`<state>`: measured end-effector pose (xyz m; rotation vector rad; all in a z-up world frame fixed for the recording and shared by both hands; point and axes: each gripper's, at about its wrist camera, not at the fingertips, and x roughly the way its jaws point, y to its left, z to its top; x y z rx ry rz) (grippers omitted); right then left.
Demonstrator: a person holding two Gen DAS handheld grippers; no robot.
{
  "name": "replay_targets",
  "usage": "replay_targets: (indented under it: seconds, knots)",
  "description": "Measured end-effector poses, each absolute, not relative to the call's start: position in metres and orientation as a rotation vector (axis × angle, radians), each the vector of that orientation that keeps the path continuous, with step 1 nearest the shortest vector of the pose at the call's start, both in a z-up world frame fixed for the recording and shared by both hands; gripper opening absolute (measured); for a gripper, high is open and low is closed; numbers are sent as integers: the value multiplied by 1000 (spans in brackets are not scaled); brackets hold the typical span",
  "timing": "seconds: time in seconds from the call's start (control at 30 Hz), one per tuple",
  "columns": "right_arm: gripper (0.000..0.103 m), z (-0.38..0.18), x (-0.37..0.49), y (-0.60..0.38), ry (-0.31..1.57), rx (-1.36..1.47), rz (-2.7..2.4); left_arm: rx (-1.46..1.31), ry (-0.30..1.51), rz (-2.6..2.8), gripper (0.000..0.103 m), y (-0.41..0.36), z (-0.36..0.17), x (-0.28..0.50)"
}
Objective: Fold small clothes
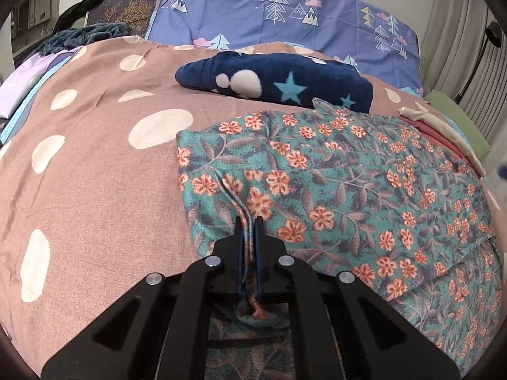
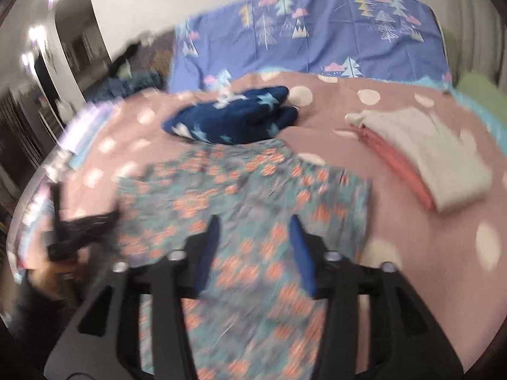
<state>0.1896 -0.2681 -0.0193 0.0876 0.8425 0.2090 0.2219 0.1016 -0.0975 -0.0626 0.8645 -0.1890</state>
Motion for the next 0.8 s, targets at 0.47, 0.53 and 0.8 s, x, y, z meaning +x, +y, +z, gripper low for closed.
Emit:
replay_targets:
  seconds: [0.47, 0.53, 0.8]
  knots:
    - [17, -56, 238, -338, 865, 246, -10, -74, 856, -194, 6, 104, -99, 221]
    - [17, -64, 239, -349, 905, 288, -1, -68, 857, -191, 6, 103, -99, 221]
    - [5, -85, 247, -363, 913, 366, -19, -64, 852, -189, 7, 103, -98, 220]
